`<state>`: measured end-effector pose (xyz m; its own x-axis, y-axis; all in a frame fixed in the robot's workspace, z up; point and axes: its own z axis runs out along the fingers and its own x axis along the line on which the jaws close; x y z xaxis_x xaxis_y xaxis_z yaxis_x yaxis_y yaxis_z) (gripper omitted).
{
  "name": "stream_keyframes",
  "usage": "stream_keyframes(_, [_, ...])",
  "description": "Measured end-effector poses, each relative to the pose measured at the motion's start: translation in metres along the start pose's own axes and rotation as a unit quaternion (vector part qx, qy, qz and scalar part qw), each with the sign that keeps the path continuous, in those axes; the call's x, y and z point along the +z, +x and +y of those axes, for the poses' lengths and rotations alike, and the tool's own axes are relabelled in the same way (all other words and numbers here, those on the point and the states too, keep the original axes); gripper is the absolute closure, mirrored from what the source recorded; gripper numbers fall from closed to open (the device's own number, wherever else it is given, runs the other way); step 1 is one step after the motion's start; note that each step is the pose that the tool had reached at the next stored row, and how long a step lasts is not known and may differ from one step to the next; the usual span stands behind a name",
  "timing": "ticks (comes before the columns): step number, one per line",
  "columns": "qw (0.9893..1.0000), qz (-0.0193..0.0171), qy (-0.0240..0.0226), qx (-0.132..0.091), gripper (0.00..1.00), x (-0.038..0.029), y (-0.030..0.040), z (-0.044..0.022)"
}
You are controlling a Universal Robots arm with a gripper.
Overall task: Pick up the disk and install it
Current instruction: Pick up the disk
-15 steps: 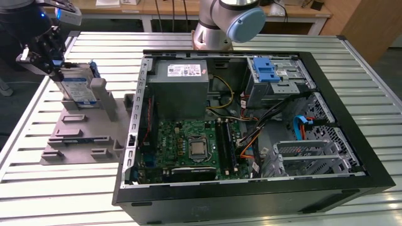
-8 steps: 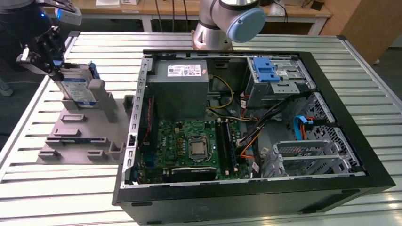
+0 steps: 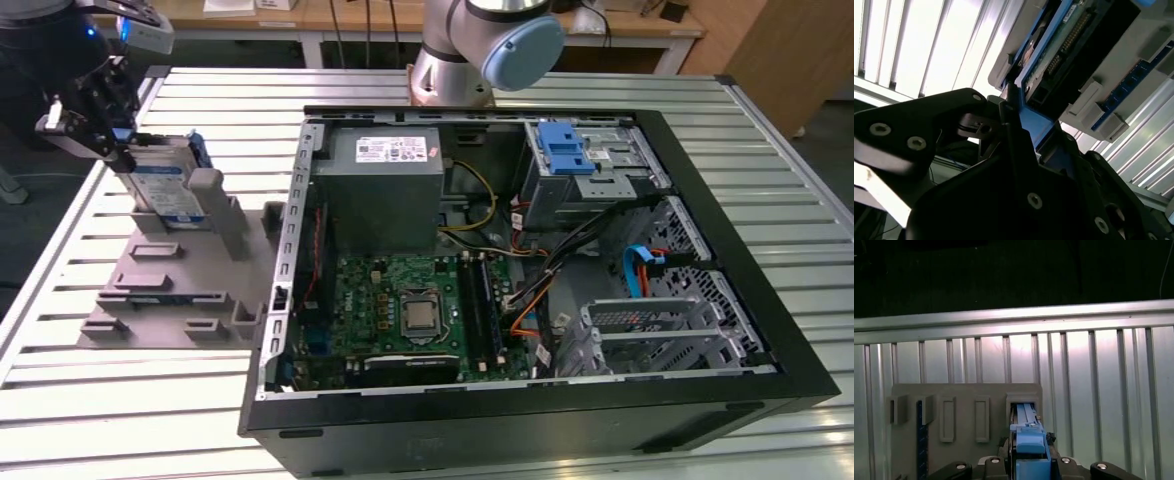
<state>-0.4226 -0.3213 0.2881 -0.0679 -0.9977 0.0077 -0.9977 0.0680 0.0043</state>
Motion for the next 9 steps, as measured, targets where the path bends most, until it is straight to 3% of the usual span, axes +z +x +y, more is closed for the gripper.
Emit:
stream_keyframes(3, [0.9997, 0.0001, 0.0001, -0.022, 0.63, 0.0000, 0.0000, 0.0000])
stream_keyframes(9, [0.9997, 0.0001, 0.0002, -0.026, 0.63, 0.0000, 0.0000, 0.0000])
